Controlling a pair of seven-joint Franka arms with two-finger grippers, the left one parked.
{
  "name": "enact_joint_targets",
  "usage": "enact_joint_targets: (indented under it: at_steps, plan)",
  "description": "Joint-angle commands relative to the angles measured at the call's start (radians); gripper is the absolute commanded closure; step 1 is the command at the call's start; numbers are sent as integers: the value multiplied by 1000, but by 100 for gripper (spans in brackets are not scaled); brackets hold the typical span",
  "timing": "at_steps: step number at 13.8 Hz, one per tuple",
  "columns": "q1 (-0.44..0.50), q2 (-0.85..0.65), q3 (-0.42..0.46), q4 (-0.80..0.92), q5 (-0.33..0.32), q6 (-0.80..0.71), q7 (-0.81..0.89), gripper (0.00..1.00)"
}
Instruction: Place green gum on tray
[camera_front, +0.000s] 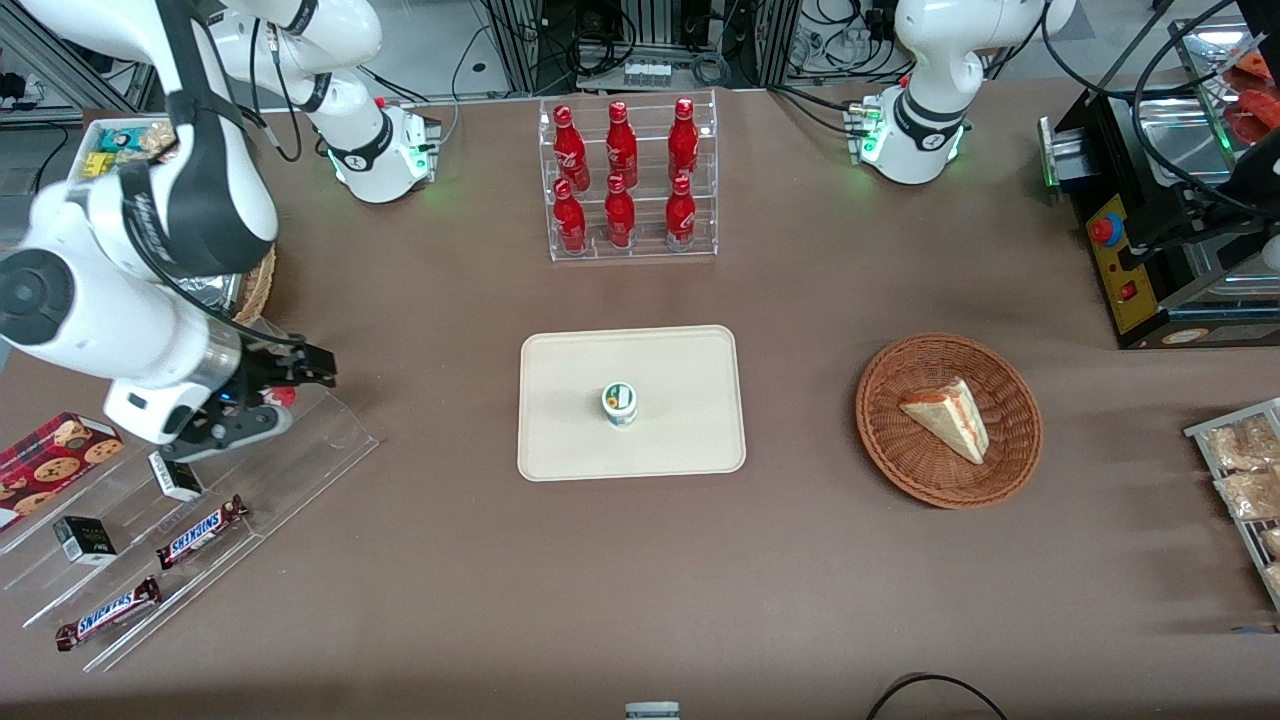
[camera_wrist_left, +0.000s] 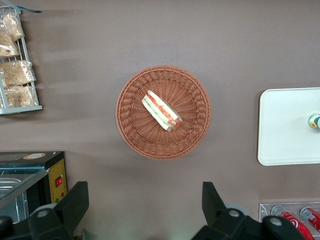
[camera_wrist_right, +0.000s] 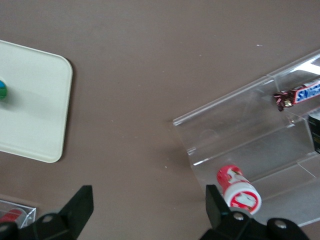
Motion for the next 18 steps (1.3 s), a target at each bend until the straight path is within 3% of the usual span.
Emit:
enact_joint_targets:
  at_steps: [1, 4, 10, 18]
  plan:
    - [-60, -66, 13, -46, -12, -11, -4, 0]
    - [-97, -112, 16, -47, -55, -65, -9, 0]
    - [-166, -181, 22, -47, -52, -141, -9, 0]
    - [-126, -207, 17, -44, -45, -220, 59, 0]
